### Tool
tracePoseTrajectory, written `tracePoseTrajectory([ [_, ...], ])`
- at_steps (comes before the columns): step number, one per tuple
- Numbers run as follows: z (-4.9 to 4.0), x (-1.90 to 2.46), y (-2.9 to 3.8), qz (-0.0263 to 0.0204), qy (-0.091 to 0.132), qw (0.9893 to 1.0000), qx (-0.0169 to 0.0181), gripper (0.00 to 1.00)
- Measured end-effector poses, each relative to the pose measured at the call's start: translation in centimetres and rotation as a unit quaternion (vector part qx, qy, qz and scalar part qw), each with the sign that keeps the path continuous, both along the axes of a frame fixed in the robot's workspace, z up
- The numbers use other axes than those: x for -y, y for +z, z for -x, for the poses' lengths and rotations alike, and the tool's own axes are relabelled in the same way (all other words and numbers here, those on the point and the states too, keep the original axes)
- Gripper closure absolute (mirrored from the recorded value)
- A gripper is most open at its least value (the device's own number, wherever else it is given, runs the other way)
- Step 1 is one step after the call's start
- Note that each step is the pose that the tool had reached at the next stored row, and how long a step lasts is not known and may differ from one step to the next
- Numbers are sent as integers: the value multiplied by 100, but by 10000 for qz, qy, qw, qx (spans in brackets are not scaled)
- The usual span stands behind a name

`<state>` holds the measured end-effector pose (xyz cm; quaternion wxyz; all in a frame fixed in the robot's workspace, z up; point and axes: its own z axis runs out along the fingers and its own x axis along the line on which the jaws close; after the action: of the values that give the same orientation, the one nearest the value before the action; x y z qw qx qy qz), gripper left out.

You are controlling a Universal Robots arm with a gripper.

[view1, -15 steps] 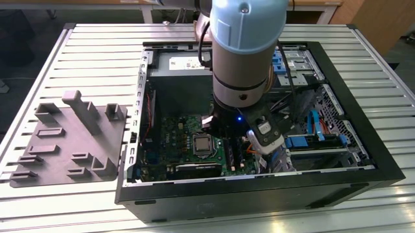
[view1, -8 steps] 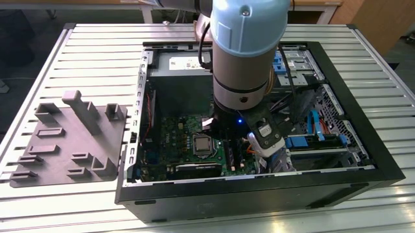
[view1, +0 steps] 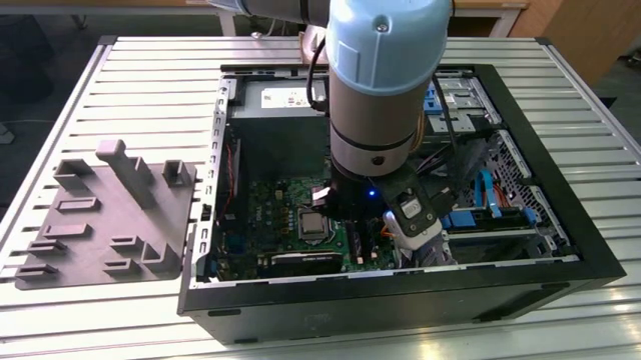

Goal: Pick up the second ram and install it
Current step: 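Press down the second ram until it locks into place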

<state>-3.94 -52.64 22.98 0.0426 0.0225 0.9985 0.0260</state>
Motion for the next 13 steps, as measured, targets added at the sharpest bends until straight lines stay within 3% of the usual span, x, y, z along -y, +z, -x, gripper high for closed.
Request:
tracePoseTrajectory([
  [4,0,27,-10,-1,0,10000,0,89],
  [13,0,43,-59,0,0,10000,0,89],
])
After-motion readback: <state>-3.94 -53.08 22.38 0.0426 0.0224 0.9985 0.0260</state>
